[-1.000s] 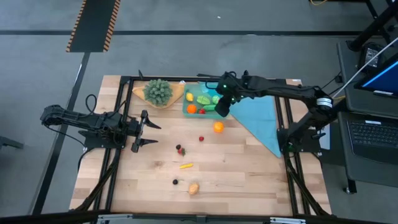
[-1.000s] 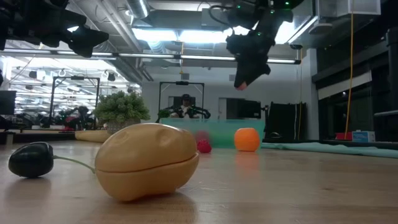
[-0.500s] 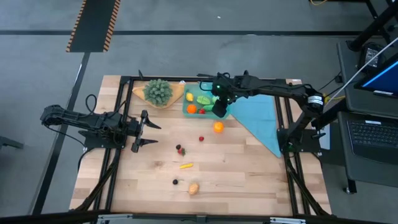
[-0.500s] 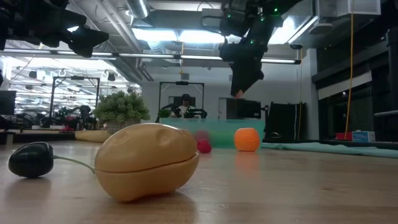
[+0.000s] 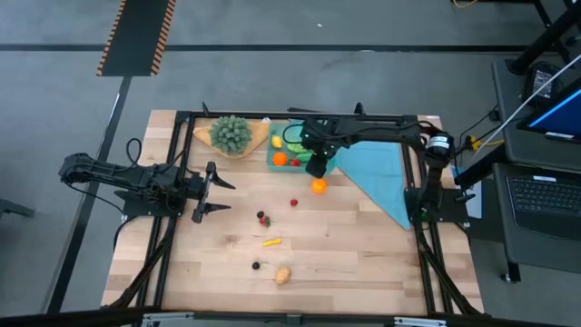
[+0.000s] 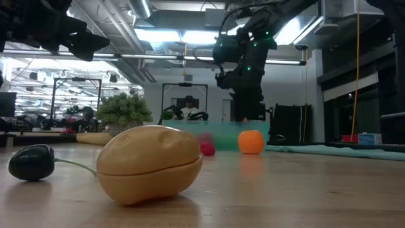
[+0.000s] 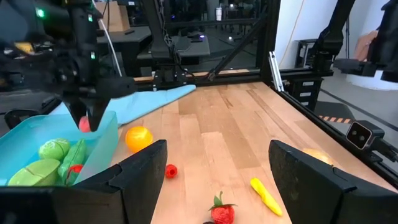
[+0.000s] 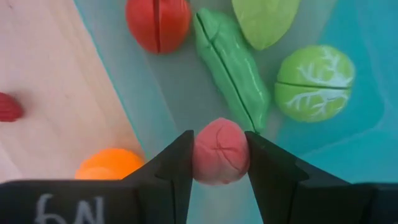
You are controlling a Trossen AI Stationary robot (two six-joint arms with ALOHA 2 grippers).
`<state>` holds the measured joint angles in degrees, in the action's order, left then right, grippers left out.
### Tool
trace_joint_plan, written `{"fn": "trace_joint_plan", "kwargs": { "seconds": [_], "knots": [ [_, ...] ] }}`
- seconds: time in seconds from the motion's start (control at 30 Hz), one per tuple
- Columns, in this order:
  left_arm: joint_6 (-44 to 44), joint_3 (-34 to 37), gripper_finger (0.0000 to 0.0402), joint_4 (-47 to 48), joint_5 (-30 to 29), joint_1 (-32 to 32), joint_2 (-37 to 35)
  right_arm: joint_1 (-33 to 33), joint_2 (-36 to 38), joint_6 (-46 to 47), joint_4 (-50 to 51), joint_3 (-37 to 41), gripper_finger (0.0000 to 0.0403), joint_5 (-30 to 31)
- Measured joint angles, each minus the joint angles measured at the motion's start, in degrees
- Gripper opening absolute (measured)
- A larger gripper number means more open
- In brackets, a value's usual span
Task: Pick and placing Produce into tupperware
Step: Put the peach into the blue bin, then put the strawberry into the blue bin
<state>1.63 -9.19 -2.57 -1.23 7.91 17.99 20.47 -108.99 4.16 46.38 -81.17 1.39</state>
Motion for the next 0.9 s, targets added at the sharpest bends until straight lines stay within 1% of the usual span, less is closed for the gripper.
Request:
{"fn": "trace_joint_plan", "kwargs": {
  "seconds": [0.3,0.63,0.9],
  "knots": [
    [-0.01,0.0,0.0275,0.02,0.0,0.0,-0.01,0.0,-3.96,-0.19,-0.35,0.02,0.0138,0.0],
    [0.02,0.0,0.0275,0.2,0.0,0.0,-0.01,0.0,-4.26,-1.14,-0.75,0.04,0.014,-0.07],
    [0.02,0.0,0.0275,0.23,0.01,0.0,-0.01,0.02,-4.24,-1.34,-0.9,0.04,0.0184,-0.04]
  ]
}}
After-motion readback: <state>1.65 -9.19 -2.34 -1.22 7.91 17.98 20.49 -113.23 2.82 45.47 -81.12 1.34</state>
